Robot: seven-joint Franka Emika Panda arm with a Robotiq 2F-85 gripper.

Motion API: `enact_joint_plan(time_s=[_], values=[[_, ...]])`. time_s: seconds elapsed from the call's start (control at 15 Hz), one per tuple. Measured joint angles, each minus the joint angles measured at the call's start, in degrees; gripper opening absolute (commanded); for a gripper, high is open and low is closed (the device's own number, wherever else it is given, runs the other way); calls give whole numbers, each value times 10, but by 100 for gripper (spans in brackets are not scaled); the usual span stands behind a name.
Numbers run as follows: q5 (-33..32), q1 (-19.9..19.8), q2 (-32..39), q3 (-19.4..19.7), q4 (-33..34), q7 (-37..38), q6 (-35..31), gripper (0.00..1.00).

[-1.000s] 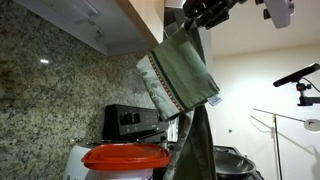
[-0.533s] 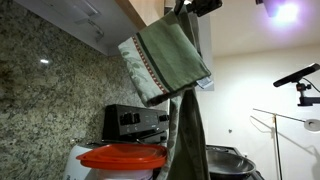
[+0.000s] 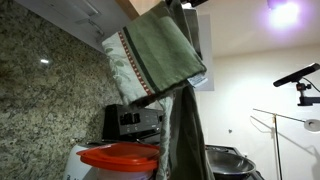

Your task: Put the green towel on the orange lid

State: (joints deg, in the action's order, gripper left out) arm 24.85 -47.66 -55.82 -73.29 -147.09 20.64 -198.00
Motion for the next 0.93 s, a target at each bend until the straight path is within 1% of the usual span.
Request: enact_joint_plan(time_s=[0.13, 0.2, 0.33, 0.47, 0.73, 0.87, 0.93], values=[[-29, 11, 13, -3, 0, 0, 3, 3], [-46, 22, 31, -3, 0, 0, 3, 3], [-74, 43, 78, -2, -1, -1, 3, 3], [-117, 57, 132, 6, -3, -2, 3, 3], [-221, 78, 249, 39, -8, -4, 3, 3], [-227, 90, 309, 60, -10, -49, 4, 3], [-243, 100, 338, 76, -10, -64, 6, 3]])
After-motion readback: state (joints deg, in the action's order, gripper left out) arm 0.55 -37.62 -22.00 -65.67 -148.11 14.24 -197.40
